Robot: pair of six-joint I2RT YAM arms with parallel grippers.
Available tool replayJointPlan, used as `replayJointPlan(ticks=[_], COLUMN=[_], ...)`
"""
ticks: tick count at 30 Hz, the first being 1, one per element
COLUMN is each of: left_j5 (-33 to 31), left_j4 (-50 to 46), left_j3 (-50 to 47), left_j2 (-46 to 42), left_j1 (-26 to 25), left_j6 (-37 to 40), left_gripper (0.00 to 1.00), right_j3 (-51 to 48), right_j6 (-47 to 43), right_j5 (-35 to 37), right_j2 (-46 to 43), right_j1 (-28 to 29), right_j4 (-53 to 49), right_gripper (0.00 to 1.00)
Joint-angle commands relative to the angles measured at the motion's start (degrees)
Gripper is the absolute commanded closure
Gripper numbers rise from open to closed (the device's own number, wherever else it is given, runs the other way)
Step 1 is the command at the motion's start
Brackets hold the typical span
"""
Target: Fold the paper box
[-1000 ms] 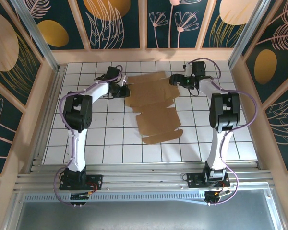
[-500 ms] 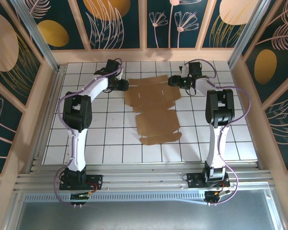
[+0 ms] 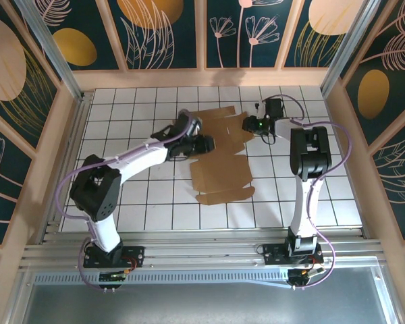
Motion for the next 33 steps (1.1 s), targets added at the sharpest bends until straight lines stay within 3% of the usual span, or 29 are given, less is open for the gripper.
replayJointPlan(ticks=[1, 6, 10, 14, 18, 22, 26, 30, 33], left_j5=[0.7, -1.4, -8.9, -15.5, -16.8, -16.3, -16.2, -15.3, -14.5], left_j4=[6.0, 4.7, 0.3, -4.2, -6.2, -7.1, -8.3, -6.9, -6.6], left_j3=[-3.3, -2.3, -0.8, 1.6, 3.1, 2.1, -0.1, -3.4, -5.0], left_j2=[4.0, 5.2, 4.1, 5.0, 6.5, 7.9, 7.5, 6.1, 5.7], left_j1=[0.2, -0.9, -0.9, -0.7, -0.7, -0.7, -0.7, -0.7, -0.7], left_j6=[-13.2, -13.6, -12.8, -13.1, -14.6, -15.5, -14.4, -13.6, -13.2], left_gripper=[0.58, 0.51, 0.47, 0.46, 0.48, 0.55, 0.61, 0.61, 0.65], right_j3=[-5.9, -14.8, -22.1, -31.3, -37.8, -41.0, -41.6, -39.5, -36.9], right_j6=[6.0, 13.4, 21.8, 31.8, 44.8, 51.4, 49.1, 34.7, 21.4], right_j5=[3.2, 10.0, 17.3, 29.9, 37.3, 44.4, 44.2, 37.0, 29.3], right_j2=[-5.4, -11.1, -17.3, -25.0, -30.0, -32.3, -32.5, -33.6, -37.2], right_j1=[0.5, 1.8, 3.9, 9.8, 15.0, 21.8, 23.6, 22.1, 18.3], right_j4=[5.3, 11.8, 14.5, 16.4, 13.8, 11.0, 10.1, 11.0, 8.7], right_gripper=[0.77, 0.98, 0.99, 1.00, 1.00, 0.98, 0.89, 0.52, 0.45])
